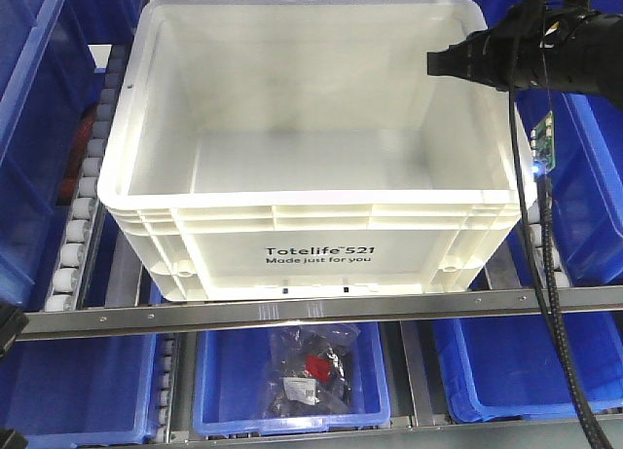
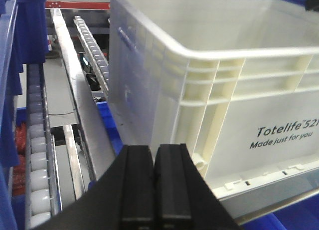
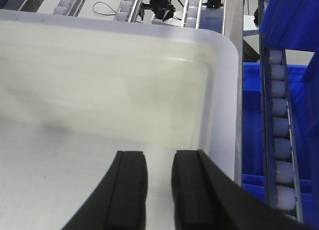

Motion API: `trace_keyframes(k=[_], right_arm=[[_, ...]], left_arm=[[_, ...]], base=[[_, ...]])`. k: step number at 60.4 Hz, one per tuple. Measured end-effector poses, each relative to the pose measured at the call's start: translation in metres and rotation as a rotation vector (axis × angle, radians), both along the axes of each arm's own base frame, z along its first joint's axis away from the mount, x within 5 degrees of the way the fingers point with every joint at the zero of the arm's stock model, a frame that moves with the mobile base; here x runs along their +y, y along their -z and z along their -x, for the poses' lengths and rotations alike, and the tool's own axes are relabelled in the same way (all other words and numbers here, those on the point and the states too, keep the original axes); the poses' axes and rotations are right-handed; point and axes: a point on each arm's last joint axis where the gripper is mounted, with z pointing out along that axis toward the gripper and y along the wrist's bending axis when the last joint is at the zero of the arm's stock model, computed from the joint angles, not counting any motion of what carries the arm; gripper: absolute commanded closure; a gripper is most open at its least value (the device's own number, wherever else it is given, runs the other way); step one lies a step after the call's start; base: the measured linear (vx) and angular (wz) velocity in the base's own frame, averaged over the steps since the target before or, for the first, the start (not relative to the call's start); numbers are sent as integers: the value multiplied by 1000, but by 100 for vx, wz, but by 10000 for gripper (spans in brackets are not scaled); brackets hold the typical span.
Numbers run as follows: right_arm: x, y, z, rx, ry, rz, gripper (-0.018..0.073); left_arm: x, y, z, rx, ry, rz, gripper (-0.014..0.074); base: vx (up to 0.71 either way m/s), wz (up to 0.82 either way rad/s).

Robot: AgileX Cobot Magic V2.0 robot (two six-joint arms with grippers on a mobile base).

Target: Place moving items into box and shelve

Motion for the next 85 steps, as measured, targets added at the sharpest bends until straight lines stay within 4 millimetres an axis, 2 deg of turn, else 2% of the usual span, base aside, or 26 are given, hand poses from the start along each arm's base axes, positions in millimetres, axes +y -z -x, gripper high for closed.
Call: trace_keyframes(k=[17, 25, 31, 47, 85], right_arm=[[0, 0, 0, 0, 0, 0, 324], [0, 2, -1, 5, 0, 2, 324], [0, 2, -1, 5, 0, 2, 324], [0, 2, -1, 5, 0, 2, 324], [-1, 2, -1, -5, -12, 45, 324]], left_arm=[[10, 13, 1, 94, -147, -77, 604], [13, 11, 1, 71, -203, -69, 604], [14, 3, -1, -10, -236, -50, 604], [14, -9, -1, -132, -245, 1, 603], [14, -10, -1, -147, -245, 10, 603]], base=[[0, 0], [0, 0], [0, 0], [0, 0], [0, 0]])
